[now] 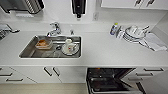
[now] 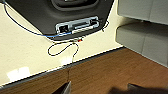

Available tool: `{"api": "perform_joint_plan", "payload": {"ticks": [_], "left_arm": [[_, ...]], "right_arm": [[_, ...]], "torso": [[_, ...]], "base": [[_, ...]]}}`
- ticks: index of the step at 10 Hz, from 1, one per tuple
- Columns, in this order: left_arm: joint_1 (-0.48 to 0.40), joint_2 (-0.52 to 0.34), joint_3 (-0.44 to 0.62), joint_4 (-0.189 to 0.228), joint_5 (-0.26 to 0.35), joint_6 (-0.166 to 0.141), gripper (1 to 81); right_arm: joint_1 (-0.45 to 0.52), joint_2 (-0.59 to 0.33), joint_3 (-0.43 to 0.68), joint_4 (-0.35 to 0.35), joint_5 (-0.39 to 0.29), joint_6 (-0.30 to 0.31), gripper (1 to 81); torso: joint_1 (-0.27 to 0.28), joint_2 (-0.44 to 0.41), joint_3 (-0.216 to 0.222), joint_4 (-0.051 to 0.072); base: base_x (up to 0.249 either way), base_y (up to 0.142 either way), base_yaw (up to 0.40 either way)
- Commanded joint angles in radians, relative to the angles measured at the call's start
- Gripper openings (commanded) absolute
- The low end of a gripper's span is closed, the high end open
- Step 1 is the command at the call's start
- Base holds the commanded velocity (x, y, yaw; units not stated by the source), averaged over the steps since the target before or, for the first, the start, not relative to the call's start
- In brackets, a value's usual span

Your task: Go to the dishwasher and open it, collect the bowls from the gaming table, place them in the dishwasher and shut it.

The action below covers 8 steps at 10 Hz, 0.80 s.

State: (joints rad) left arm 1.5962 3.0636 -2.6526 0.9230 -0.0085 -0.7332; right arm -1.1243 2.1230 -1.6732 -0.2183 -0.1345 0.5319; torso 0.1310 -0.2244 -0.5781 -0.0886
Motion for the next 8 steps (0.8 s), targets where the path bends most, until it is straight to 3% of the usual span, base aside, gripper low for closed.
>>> {"api": "perform_joint_plan", "payload": {"ticks": [1,2,3,4,8], "left_arm": [[0.035,0.001,0.008,0.014,0.056,0.006,81.1],[0.037,-0.023,0.016,0.011,0.028,0.005,81.1],[0.044,-0.058,0.017,-0.001,-0.09,-0.004,81.1],[0.046,-0.075,0.017,-0.001,-0.126,-0.006,81.1],[0.046,-0.066,0.011,0.005,-0.119,0.001,81.1]], "right_arm": [[-0.131,0.1,-0.166,-0.087,0.024,-0.004,81.1],[-0.159,0.126,-0.195,-0.105,0.03,-0.004,81.1],[-0.18,0.158,-0.229,-0.118,0.056,-0.004,81.1],[-0.194,0.176,-0.244,-0.121,0.056,-0.004,81.1],[-0.21,0.245,-0.307,-0.154,0.059,-0.004,81.1]], "torso": [[0.062,-0.097,0.0,0.0],[0.084,-0.133,0.0,0.0],[0.108,-0.17,0.0,0.0],[0.132,-0.208,0.001,0.0],[0.213,-0.34,-0.114,0.0]], "base": [[0.0,0.0,0.0],[0.0,0.0,0.0],[0.0,0.0,0.0],[0.0,0.0,0.0],[0.0,0.0,0.0]]}}
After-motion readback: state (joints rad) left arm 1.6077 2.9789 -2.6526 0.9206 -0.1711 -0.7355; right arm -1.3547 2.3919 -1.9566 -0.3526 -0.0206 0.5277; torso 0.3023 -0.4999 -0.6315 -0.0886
